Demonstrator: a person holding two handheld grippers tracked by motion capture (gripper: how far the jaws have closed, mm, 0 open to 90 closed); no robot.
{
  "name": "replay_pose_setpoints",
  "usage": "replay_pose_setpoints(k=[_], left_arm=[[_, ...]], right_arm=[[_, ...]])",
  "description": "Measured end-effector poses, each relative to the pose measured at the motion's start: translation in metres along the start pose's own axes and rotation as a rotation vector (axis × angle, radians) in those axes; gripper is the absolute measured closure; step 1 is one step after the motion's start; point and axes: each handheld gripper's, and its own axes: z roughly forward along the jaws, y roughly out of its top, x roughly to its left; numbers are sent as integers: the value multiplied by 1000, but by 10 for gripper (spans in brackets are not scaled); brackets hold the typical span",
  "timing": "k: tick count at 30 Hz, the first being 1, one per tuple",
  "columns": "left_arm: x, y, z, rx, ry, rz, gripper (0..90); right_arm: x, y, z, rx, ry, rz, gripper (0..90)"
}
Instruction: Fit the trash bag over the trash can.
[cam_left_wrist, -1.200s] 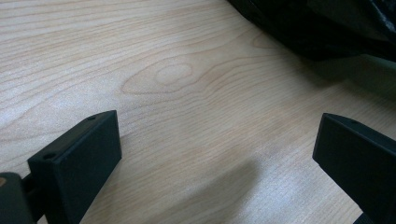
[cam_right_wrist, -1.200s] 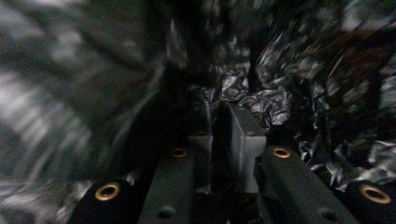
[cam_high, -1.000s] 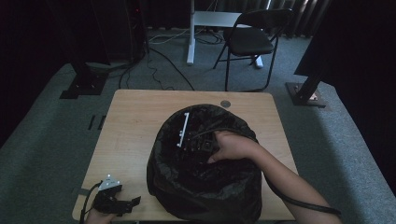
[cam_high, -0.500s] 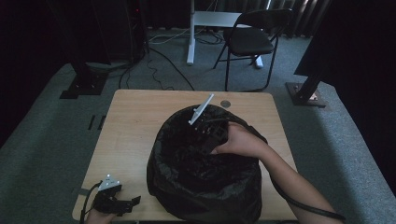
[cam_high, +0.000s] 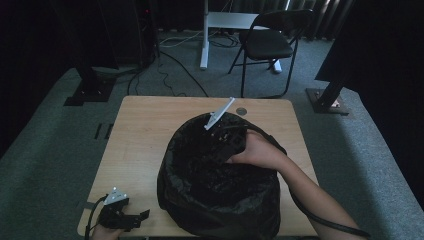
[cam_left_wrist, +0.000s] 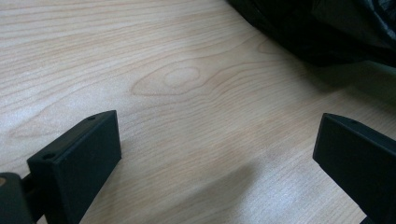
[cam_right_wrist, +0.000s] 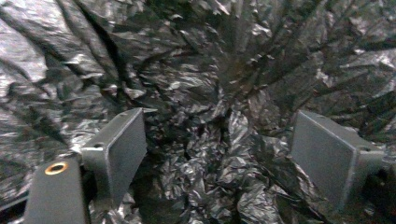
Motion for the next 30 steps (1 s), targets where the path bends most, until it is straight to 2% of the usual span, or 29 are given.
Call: replay_pose_setpoints(k=[8, 16, 20, 22, 30], left_arm=[[0, -2, 0, -8, 2, -3, 13], [1, -2, -4, -32, 13, -9, 12], [-1, -1, -6, -41, 30, 2, 0], [-1, 0, -7, -52, 32, 1, 0], [-2, 0, -5, -37, 28, 5, 0]], right_arm=[[5, -3, -10, -58, 26, -12, 157], [8, -11, -39, -229, 51, -19, 138], [9, -22, -53, -300, 34, -20, 138], [9, -29, -60, -336, 43, -16, 138], [3, -59, -84, -430, 8, 34, 138]])
